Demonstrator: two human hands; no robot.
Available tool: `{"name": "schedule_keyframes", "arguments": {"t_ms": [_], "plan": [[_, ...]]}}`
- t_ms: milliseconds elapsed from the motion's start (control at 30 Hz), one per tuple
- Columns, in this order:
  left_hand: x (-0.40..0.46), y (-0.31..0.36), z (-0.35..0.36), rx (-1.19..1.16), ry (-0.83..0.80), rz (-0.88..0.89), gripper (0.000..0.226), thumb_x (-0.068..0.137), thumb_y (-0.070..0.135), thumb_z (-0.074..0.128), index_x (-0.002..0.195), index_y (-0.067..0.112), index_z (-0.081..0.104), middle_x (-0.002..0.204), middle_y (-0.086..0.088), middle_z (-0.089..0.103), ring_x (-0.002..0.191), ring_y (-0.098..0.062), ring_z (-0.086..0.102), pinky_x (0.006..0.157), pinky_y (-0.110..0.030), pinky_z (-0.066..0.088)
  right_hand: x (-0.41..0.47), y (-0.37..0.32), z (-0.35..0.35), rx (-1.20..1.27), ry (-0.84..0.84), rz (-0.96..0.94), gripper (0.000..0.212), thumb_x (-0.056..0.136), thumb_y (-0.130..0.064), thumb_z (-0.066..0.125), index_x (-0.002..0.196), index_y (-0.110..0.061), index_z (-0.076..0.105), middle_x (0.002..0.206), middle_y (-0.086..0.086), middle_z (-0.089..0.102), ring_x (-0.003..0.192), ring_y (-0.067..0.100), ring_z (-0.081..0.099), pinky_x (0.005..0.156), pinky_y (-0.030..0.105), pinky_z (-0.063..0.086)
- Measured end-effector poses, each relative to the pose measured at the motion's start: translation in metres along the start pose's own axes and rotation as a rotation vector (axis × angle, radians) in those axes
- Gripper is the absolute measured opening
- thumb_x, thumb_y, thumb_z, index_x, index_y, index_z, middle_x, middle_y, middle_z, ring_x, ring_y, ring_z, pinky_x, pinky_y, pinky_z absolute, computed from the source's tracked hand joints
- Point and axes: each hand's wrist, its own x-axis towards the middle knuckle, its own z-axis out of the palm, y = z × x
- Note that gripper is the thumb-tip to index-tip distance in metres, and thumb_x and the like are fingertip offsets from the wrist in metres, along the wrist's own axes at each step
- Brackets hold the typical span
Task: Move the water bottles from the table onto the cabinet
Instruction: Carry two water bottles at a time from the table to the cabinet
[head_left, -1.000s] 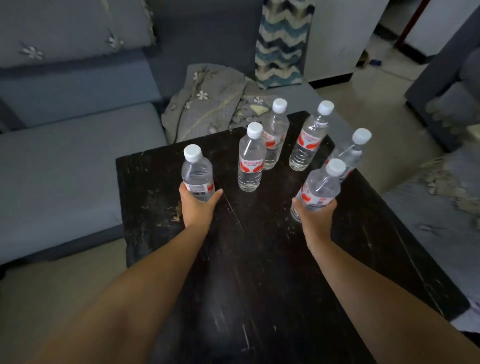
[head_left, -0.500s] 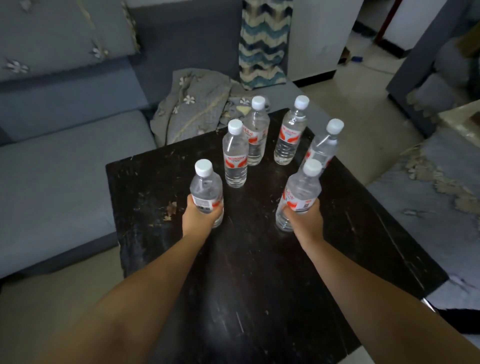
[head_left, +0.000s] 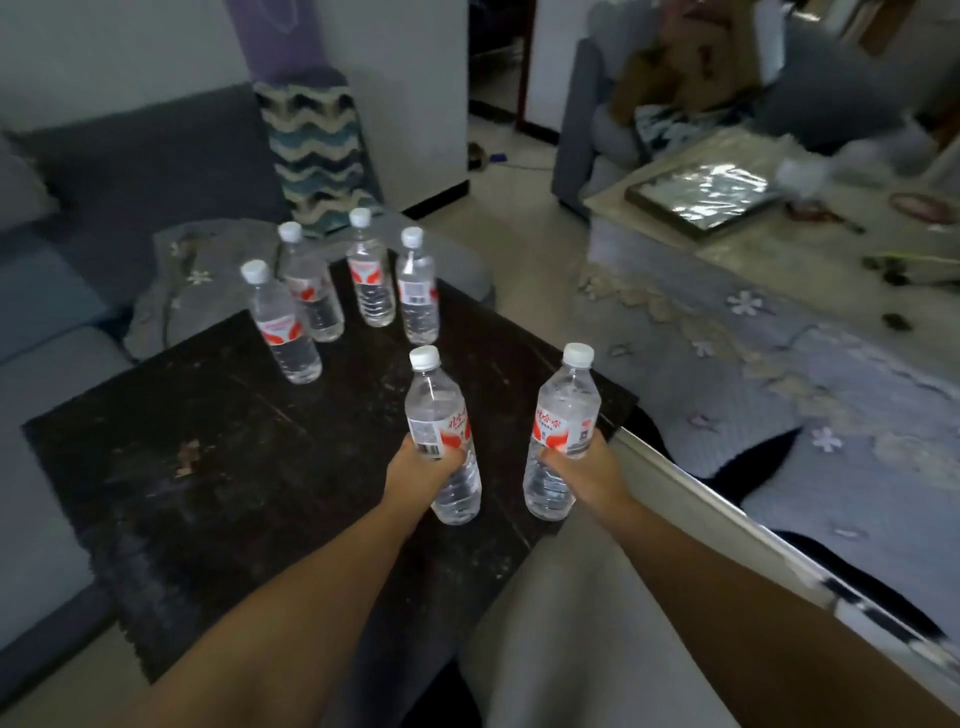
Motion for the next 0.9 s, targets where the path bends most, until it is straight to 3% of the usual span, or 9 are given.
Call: {"name": "schedule_keyframes", "arguments": {"t_ms": [100,267,433,500,600,700,800,900], "plan": [[-0.028,0.007,0.051,0.037,-0.15,0.025,0.04,0.074,0.033,0.077,0.11,0.024,0.062,0.101,0.003,0.072,0.093,-0.014,0.069,0.087,-0.033,0.054,-0.044,0.026,-0.057,0.024,0.088,-0.014,0.046,0.08,-0.022,0.075,0.121,-0.014,0.058,0.115,0.006,0.069,0.106,0.023,0.066,0.098,0.041,0.052],[-0.077,0.017,0.149,0.173,-0.423,0.103,0.039,0.074,0.032,0.077,0.11,0.022,0.063,0.103,0.002,0.072,0.093,-0.015,0.069,0.085,-0.032,0.054,-0.122,0.082,-0.144,0.11,0.309,0.095,0.048,0.076,-0.023,0.079,0.119,-0.021,0.058,0.111,-0.001,0.068,0.104,0.017,0.065,0.09,0.029,0.047],[-0.13,0.025,0.231,0.304,-0.715,0.162,0.034,0.076,0.026,0.078,0.106,0.021,0.063,0.104,0.0,0.071,0.098,-0.019,0.067,0.092,-0.037,0.052,-0.199,0.134,-0.199,0.154,0.535,0.229,0.049,0.073,-0.032,0.08,0.115,-0.02,0.058,0.11,-0.002,0.069,0.102,0.017,0.066,0.096,0.037,0.052],[-0.146,0.025,0.259,0.378,-0.81,0.188,0.032,0.079,0.026,0.077,0.107,0.022,0.064,0.103,0.0,0.069,0.095,-0.018,0.065,0.087,-0.033,0.051,-0.227,0.153,-0.213,0.174,0.596,0.288,0.051,0.075,-0.033,0.078,0.12,-0.018,0.058,0.112,0.0,0.069,0.103,0.017,0.066,0.096,0.036,0.052],[-0.176,0.02,0.305,0.49,-1.036,0.264,0.038,0.077,0.024,0.079,0.111,0.013,0.067,0.108,-0.006,0.072,0.089,-0.018,0.067,0.068,-0.021,0.053,-0.284,0.188,-0.223,0.255,0.793,0.412,0.063,0.068,-0.048,0.076,0.122,-0.023,0.057,0.111,-0.004,0.07,0.102,0.015,0.067,0.093,0.034,0.052],[-0.212,0.016,0.336,0.612,-1.179,0.349,0.049,0.066,0.039,0.081,0.11,0.025,0.065,0.101,0.003,0.074,0.09,-0.014,0.07,0.065,-0.021,0.051,-0.334,0.216,-0.222,0.316,0.969,0.491,0.076,0.053,-0.06,0.074,0.12,-0.026,0.056,0.108,-0.004,0.071,0.099,0.015,0.068,0.092,0.038,0.055],[-0.254,0.009,0.36,0.707,-1.314,0.429,0.05,0.067,0.041,0.081,0.111,0.026,0.063,0.101,0.006,0.072,0.092,-0.013,0.068,0.076,-0.024,0.049,-0.385,0.218,-0.207,0.389,1.17,0.559,0.058,0.065,-0.043,0.079,0.116,-0.024,0.059,0.106,-0.006,0.07,0.098,0.015,0.067,0.09,0.035,0.054],[-0.301,-0.002,0.374,0.784,-1.471,0.574,0.044,0.073,0.033,0.079,0.112,0.021,0.063,0.102,0.003,0.071,0.096,-0.017,0.066,0.08,-0.025,0.044,-0.433,0.217,-0.182,0.48,1.345,0.625,0.034,0.074,-0.029,0.078,0.102,-0.029,0.059,0.095,-0.007,0.07,0.095,0.016,0.067,0.076,0.024,0.05]]}}
